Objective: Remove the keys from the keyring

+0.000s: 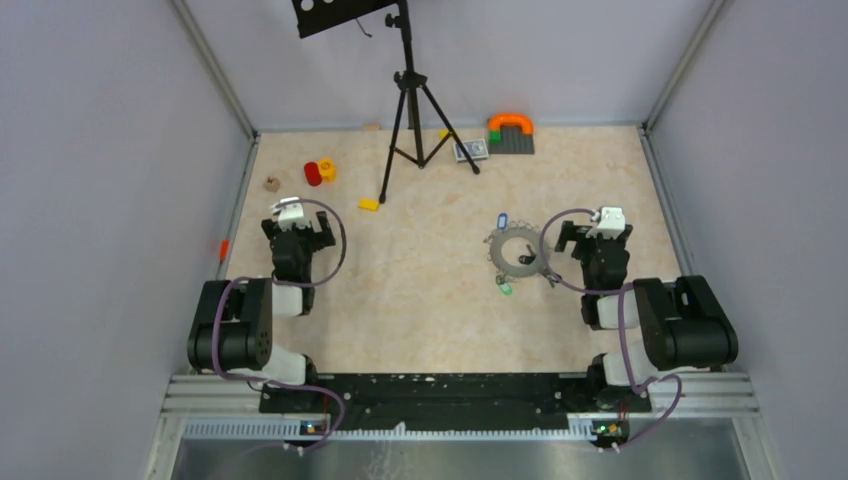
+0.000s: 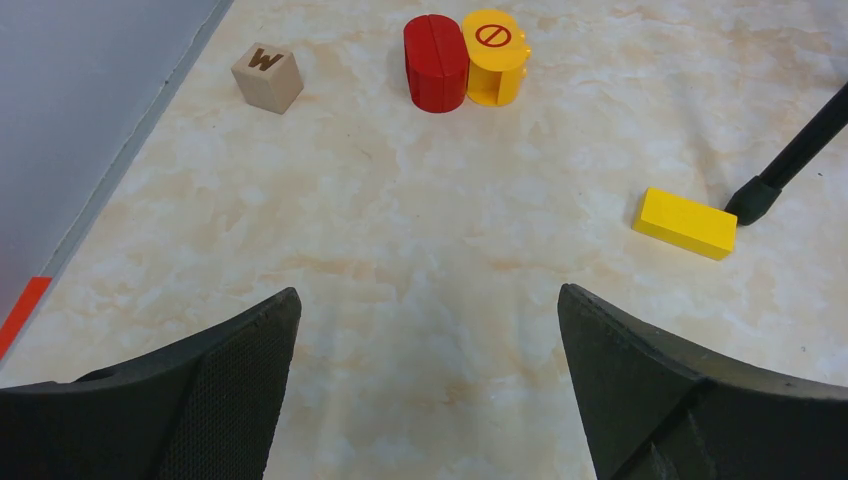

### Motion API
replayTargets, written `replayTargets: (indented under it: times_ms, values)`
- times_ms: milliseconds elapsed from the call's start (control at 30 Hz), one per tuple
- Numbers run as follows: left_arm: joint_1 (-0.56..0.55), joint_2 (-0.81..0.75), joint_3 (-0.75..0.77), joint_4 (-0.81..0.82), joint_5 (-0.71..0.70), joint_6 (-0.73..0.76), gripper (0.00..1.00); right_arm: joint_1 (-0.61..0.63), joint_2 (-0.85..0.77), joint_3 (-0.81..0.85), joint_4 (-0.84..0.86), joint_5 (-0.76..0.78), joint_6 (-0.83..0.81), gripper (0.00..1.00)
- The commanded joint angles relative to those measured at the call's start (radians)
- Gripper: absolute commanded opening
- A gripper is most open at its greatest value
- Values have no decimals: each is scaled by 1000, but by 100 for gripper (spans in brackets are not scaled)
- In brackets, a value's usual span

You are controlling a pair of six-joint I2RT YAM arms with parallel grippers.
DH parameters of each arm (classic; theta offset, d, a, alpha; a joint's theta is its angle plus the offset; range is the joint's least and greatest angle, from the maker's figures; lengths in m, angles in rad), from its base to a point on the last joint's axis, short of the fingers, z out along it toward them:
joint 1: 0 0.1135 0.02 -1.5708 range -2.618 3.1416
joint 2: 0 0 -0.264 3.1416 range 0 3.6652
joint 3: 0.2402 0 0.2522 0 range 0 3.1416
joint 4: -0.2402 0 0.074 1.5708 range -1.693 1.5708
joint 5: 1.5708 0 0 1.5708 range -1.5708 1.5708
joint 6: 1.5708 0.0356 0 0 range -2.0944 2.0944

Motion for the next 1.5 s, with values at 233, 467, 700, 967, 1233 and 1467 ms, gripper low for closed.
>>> replayTargets:
  times_ms: [233,467,700,967,1233,1467]
  values:
    - [4,-9,-4,32,6,0,99,-11,-6,7,28,-6,-1,99]
    - [4,-10,-3,32,6,0,99,-11,-5,7,26,-6,-1,99]
    - [-16,-141,59,-174,-53,3,99,-11,-55,18,-31,-7,-1,99]
    - [-16,-177,393,-925,-47,-230,99,-11,-197,392,-959,211,308,99]
    - [-12,-201,561,-1282,87,-446,99,-10,-77,741,-1593,66,470,97]
    - [-13,-269,621,-1417,138,-479,99,-10,-96,756,-1681,-109,492,96]
